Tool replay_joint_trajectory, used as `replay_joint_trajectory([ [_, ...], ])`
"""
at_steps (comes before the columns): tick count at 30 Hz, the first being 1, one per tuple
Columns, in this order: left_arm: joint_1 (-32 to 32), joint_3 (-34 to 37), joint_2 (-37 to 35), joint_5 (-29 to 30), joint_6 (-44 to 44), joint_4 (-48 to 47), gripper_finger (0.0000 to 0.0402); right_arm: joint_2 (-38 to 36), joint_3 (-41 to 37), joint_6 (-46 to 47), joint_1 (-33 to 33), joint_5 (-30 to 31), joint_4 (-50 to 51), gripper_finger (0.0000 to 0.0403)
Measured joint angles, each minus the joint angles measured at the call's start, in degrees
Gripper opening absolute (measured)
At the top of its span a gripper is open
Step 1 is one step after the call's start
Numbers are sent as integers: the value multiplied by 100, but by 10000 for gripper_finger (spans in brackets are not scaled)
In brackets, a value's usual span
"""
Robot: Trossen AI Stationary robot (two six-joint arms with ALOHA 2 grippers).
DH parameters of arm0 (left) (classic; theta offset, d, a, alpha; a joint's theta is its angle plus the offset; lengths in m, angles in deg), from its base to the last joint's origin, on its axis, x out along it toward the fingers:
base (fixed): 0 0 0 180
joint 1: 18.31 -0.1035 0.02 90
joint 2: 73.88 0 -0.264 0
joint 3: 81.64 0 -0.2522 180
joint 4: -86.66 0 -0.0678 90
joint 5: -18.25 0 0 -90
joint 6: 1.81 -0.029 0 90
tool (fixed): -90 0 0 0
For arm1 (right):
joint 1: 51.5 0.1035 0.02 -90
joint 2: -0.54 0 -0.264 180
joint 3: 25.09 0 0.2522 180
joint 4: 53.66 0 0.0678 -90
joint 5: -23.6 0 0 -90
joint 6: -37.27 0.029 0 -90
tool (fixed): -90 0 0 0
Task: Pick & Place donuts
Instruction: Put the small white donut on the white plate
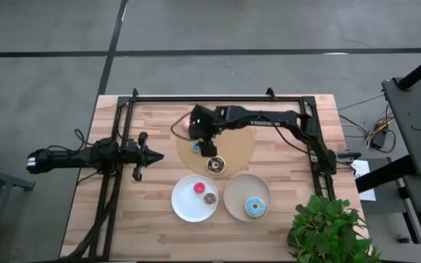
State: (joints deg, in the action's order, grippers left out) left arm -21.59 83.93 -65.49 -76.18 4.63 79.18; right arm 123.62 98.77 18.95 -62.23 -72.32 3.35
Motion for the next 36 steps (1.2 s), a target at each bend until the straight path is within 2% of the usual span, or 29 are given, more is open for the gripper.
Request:
replay_joint_trajectory([
  [9,-1,0,0,-2,-1,0,0,-210,-521,2,740,-19,-42,201],
  [22,0,0,1,-2,-1,0,0,-209,-520,376,1811,-33,-396,201],
  [36,-1,0,1,0,-1,0,0,-205,-520,748,2422,-16,-714,201],
])
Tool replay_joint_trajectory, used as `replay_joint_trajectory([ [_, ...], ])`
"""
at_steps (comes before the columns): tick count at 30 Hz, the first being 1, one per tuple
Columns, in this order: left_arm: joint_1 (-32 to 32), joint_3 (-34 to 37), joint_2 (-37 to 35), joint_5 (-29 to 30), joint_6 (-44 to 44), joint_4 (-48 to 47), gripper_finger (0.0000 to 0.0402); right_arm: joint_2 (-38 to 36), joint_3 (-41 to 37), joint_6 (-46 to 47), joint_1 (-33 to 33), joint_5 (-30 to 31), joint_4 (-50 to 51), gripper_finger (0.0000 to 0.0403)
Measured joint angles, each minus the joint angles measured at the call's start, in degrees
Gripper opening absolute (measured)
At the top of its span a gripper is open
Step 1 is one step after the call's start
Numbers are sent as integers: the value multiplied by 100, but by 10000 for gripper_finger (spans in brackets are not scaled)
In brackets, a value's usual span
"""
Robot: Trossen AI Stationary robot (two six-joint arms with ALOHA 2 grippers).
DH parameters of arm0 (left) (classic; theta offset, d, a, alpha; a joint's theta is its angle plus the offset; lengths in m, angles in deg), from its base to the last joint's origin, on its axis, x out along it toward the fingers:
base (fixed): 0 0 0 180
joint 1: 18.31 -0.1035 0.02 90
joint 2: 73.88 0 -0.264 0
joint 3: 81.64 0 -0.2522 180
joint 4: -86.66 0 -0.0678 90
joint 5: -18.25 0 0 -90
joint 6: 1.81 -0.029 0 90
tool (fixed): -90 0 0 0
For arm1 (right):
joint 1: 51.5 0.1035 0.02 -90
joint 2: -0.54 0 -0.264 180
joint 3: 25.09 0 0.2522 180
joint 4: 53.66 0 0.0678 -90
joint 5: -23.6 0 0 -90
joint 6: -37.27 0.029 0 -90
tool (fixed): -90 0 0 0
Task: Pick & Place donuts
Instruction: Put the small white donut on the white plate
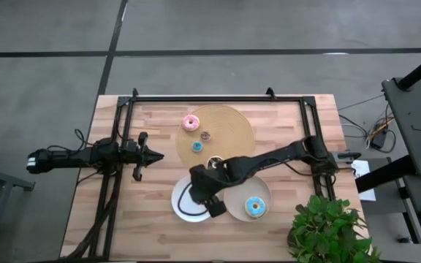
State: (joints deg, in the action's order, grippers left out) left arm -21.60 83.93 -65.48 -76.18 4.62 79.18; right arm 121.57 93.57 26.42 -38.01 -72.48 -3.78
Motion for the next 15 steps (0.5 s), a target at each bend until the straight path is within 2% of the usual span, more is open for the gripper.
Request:
replay_joint_trajectory([
  [15,2,0,1,1,1,-6,0,345,643,55,114,16,168,201],
])
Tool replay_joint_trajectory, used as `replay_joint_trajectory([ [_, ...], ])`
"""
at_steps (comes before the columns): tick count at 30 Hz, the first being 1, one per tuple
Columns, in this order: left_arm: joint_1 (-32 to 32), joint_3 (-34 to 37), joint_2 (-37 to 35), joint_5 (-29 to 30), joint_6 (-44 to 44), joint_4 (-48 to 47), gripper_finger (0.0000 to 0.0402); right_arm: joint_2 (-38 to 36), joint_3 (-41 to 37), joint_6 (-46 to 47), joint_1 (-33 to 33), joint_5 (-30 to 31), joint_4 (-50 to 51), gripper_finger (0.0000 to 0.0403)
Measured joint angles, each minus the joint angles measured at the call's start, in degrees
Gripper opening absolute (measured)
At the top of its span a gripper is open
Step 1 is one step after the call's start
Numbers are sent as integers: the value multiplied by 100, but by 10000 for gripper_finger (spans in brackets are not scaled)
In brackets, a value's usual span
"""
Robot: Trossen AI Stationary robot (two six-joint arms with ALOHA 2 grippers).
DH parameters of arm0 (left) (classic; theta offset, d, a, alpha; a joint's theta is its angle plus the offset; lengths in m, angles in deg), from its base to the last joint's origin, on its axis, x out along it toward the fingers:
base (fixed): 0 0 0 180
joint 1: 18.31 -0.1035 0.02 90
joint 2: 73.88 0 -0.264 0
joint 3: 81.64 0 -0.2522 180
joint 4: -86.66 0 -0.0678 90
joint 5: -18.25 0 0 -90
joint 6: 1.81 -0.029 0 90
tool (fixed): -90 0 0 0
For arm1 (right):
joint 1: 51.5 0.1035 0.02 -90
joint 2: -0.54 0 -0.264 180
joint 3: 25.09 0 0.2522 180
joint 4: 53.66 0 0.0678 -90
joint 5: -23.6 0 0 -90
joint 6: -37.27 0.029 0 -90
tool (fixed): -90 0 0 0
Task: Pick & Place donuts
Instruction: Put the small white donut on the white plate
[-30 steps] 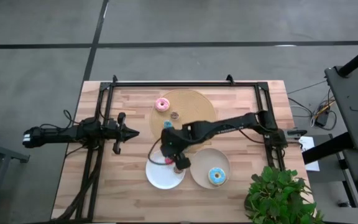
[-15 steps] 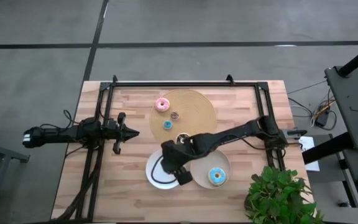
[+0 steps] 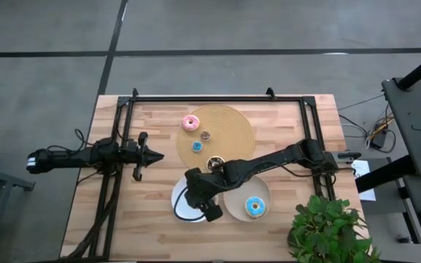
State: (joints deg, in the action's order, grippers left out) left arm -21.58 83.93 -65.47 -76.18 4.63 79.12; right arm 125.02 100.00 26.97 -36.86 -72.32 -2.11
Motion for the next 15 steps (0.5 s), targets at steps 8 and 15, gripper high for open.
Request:
replay_joint_trajectory([
  [8,-2,0,8,0,-1,-40,0,4,-197,-16,0,-1,-60,201],
  [15,-1,0,8,0,2,-90,0,393,-219,-37,-18,-7,-127,201],
])
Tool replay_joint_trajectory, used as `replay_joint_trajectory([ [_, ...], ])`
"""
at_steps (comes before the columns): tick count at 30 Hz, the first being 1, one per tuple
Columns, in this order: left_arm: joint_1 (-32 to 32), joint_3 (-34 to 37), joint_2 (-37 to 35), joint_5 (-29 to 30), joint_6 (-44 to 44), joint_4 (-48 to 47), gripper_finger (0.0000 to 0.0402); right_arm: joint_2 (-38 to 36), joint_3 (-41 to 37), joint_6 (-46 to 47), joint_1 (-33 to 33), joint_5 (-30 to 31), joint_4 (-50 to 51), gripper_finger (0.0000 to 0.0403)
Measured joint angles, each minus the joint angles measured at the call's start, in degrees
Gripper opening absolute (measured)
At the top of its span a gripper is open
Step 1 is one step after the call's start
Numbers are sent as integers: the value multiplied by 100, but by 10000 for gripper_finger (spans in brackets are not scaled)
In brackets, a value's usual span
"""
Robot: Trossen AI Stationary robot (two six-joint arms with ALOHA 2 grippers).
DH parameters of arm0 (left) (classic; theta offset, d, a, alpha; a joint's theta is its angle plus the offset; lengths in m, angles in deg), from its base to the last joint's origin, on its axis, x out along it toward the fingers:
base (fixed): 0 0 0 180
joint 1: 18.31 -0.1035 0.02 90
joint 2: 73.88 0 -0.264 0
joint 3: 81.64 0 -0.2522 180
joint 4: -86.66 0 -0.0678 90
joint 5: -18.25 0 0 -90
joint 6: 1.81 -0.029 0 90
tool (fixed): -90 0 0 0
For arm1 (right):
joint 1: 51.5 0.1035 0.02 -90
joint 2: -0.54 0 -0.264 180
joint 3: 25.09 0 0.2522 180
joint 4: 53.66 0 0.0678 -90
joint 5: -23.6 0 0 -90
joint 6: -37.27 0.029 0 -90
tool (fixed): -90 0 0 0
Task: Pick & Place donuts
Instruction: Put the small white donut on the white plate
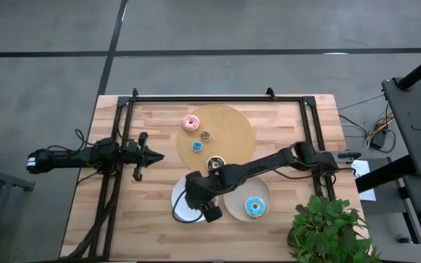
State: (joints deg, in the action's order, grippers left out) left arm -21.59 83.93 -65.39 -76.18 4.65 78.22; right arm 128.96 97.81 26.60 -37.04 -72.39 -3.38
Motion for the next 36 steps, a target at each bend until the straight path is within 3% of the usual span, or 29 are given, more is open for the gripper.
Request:
replay_joint_trajectory([
  [36,1,0,5,0,-2,-4,0,708,-35,18,-138,-14,-376,201],
])
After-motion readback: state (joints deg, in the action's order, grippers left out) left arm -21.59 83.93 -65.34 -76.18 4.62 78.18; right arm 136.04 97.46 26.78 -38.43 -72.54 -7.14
